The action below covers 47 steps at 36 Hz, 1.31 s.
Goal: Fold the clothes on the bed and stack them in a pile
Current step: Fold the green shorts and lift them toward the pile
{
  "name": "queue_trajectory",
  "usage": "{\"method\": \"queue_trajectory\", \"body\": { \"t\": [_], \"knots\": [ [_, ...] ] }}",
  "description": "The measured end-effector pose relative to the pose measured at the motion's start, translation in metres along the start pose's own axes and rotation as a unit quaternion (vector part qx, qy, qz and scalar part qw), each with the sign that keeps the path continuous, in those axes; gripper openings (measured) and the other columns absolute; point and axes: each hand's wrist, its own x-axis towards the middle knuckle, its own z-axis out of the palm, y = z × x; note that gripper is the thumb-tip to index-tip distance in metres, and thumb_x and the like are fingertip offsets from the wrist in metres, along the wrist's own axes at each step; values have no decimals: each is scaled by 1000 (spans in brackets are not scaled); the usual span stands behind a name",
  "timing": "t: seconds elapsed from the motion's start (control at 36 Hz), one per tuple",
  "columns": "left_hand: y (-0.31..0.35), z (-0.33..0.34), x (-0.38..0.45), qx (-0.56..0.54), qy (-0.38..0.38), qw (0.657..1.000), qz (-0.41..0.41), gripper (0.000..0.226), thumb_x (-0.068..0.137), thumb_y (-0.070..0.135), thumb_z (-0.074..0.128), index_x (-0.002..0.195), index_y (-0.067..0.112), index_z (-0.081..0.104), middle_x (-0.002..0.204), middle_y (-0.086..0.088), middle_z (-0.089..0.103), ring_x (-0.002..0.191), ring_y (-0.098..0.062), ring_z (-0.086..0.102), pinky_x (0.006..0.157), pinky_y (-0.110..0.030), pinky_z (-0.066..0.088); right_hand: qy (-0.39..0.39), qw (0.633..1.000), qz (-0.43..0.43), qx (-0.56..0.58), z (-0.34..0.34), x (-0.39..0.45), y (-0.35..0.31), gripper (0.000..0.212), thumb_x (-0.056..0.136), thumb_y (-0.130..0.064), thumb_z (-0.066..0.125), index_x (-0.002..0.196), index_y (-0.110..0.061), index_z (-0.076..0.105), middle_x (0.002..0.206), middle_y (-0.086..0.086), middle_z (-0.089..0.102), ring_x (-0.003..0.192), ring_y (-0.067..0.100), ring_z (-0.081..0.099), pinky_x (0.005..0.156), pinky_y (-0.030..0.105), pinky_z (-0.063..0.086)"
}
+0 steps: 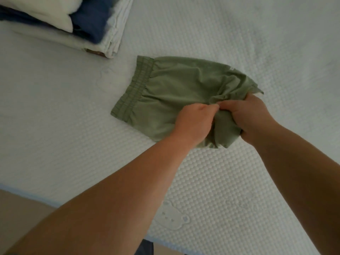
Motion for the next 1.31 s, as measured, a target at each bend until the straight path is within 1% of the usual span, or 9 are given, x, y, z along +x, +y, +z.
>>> {"method": "queue_trajectory", "body": {
  "t": [0.19,0.39,0.56,0.72,0.83,1.0,1.11,1.19,1.31],
  "knots": [
    [-7,-63,0,-347,-110,922,-132,47,87,58,47,112,23,67,94,-1,73,88,-17,69,74,-33,55,19,934,-200,-295,77,-21,-31,54,82,-33,64,128,-22,38,81,-13,53,64,2,49,49,13,32],
    [-35,-151,21,-379,-150,897,-169,62,84,67,42,116,20,67,116,-6,67,106,-22,65,86,-36,53,-103,937,-143,-303,167,-27,-42,73,82,-27,64,143,-16,24,106,3,59,96,20,59,77,30,48],
    [-34,-167,25,-255,-59,952,-158,51,64,51,77,96,11,72,92,-9,73,86,-24,70,67,-31,56,-43,962,-198,-182,168,-55,-18,49,83,-27,61,129,-27,47,111,-15,54,100,3,55,87,26,49],
    [-36,-159,21,111,68,991,-12,30,69,19,74,96,20,61,89,4,64,81,-11,60,67,-24,49,4,950,-238,-202,155,-86,19,50,83,-46,55,125,-20,48,106,-22,45,104,3,49,91,26,44],
    [-41,-167,23,114,85,990,3,27,75,12,61,100,24,57,89,5,62,79,-8,58,62,-22,45,3,910,-330,-250,169,-98,39,58,85,-43,48,130,-6,47,130,1,51,135,13,32,114,40,23],
    [-40,-178,25,-26,18,998,-51,7,80,26,65,87,25,66,85,6,71,82,-15,68,74,-29,53,-60,854,-329,-398,180,-89,51,57,89,-17,49,144,-9,32,153,3,28,141,8,-2,114,31,-13],
    [-44,-176,24,125,33,992,7,45,67,43,76,104,25,57,93,13,64,82,-3,61,67,-19,45,-104,817,-341,-453,188,-85,52,68,91,-30,46,149,-15,15,158,-1,7,138,6,-21,108,31,-27],
    [-49,-173,23,239,88,964,73,34,76,22,67,106,16,52,95,3,61,85,-16,58,70,-30,46,-106,830,-364,-409,186,-87,47,57,89,-27,51,143,-14,36,153,2,28,142,8,-3,113,34,-17],
    [-53,-176,27,211,108,968,84,40,81,22,64,119,18,50,98,8,55,87,-14,53,71,-25,36,46,845,-403,-349,163,-85,50,35,86,-24,51,116,-11,64,134,7,54,137,22,33,115,49,12]
  ]
}}
